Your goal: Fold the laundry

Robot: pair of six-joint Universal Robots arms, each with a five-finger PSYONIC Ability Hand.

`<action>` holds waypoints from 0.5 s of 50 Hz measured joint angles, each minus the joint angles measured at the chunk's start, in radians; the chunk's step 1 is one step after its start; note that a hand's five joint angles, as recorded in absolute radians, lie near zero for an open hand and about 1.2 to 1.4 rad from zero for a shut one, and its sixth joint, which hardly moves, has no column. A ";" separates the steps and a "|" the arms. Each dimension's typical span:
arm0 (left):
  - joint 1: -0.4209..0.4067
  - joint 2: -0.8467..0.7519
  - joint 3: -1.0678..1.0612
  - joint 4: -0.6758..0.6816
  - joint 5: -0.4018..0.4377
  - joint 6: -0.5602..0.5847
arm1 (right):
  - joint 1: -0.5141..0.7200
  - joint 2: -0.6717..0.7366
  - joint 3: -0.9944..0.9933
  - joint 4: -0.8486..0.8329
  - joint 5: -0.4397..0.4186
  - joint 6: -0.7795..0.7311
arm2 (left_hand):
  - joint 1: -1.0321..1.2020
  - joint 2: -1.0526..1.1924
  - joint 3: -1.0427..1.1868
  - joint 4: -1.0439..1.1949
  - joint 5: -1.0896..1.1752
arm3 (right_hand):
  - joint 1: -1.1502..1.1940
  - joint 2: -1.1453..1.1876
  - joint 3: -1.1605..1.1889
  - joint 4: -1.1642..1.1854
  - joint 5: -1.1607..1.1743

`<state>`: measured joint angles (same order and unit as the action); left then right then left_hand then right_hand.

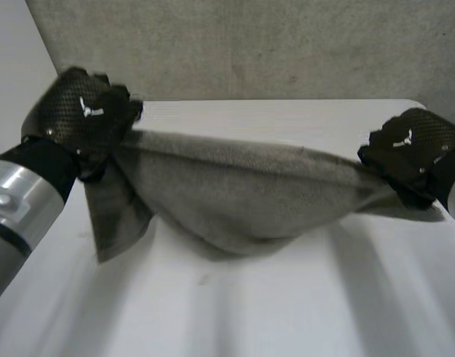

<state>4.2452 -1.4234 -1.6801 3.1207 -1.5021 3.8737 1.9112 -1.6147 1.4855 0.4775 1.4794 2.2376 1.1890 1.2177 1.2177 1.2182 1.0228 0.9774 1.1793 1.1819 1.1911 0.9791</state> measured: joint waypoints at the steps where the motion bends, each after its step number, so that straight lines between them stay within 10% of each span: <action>1: 0.004 -0.006 0.003 -0.044 0.012 0.017 | 0.001 -0.003 0.004 0.022 0.002 -0.031 | 0.000 0.000 0.000 0.000 0.000 | 0.000 0.000 0.000 0.000 0.000; 17: 0.031 -0.476 0.121 -0.162 0.048 0.073 | 0.038 0.399 -0.102 -0.013 0.054 -0.036 | 0.005 0.000 0.000 0.000 0.000 | 0.000 0.000 0.000 0.000 0.001; 25: 0.045 -0.600 0.537 0.111 0.030 0.078 | 0.085 0.561 -0.523 -0.347 0.196 0.040 | 0.005 0.000 0.000 0.000 0.000 | 0.000 0.001 0.003 0.002 0.001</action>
<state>4.2903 -2.0236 -1.1432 3.2313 -1.4717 3.9512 1.9961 -1.0537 0.9628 0.1309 1.6758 2.2779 1.1939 1.2178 1.2177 1.2184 1.0228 0.9774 1.1802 1.1845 1.1935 0.9804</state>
